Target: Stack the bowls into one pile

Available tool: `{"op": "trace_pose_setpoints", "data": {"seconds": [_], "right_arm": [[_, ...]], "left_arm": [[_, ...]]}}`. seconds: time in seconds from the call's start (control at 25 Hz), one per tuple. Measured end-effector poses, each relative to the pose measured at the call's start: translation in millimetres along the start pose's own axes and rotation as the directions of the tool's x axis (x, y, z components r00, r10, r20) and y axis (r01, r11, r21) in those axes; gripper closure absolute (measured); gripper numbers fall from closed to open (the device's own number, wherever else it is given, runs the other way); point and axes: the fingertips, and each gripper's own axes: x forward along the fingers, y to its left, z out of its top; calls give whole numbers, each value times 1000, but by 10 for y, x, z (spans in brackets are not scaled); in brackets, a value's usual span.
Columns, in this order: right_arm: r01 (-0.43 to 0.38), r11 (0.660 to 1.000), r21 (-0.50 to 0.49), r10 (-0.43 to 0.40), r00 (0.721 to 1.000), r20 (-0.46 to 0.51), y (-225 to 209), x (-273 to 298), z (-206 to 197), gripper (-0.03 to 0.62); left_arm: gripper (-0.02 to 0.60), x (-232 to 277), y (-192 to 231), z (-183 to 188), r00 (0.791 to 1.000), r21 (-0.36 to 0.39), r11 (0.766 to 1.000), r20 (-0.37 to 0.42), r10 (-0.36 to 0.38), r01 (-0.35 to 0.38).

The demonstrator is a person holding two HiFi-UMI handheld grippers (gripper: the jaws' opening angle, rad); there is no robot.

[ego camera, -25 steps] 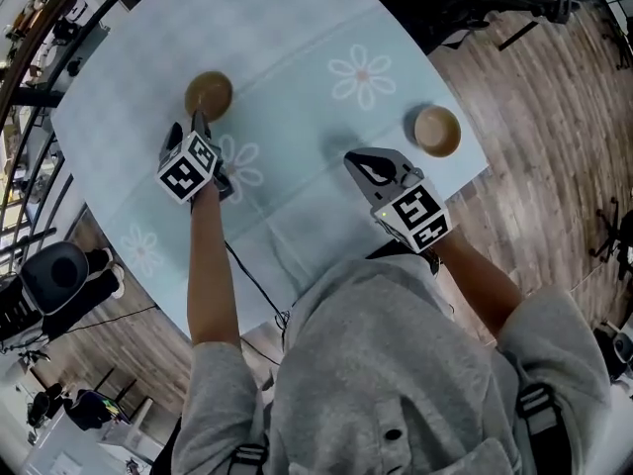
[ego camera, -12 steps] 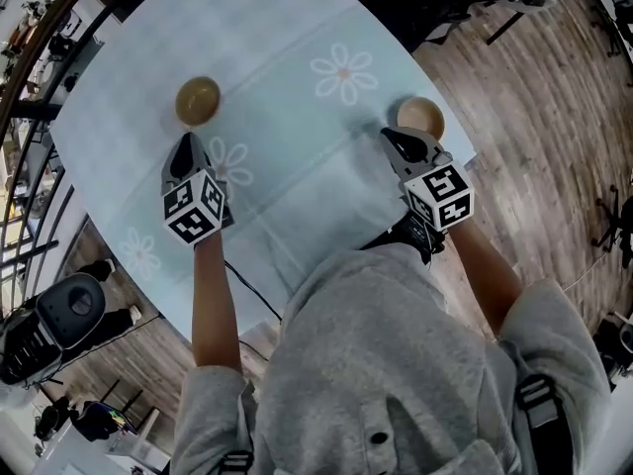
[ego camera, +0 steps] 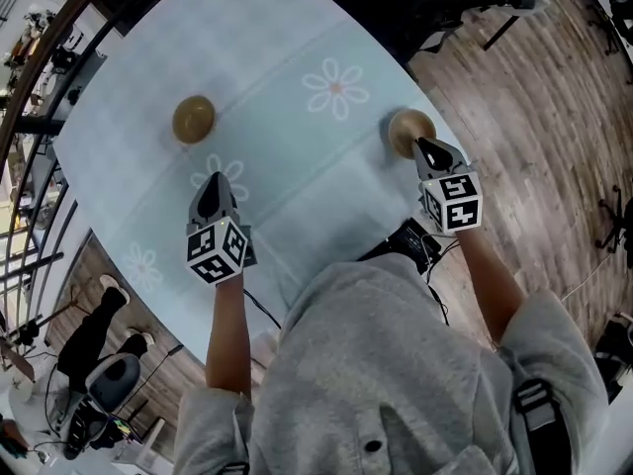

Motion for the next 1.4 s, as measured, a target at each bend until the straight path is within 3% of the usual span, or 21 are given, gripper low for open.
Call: {"op": "trace_pose_setpoints", "data": {"seconds": [0.24,0.4,0.56,0.96,1.4], "right_arm": [[131,986,102,-124,990,-72,-494,-14,-304,563],[168,973,160,-155,984,-91,-619,37,-396,559],[147,965,216,-122,985,-122,-599,96,-504,488],[79,943,322,-27,986,-163,-615,297,-602,491],[60,912,405,18,982,-186,-559,401,-654,535]], "left_arm": [[563,-7,-183,-145,999,5,1000,-44,-8,8],[563,22,-260,-240,997,9,1000,-73,-12,12],[563,21,-280,-306,996,-4,1000,-84,12,-13],[563,134,-461,-397,991,-50,997,-117,57,-63],[563,230,-636,-395,991,-56,997,-122,53,-61]]}}
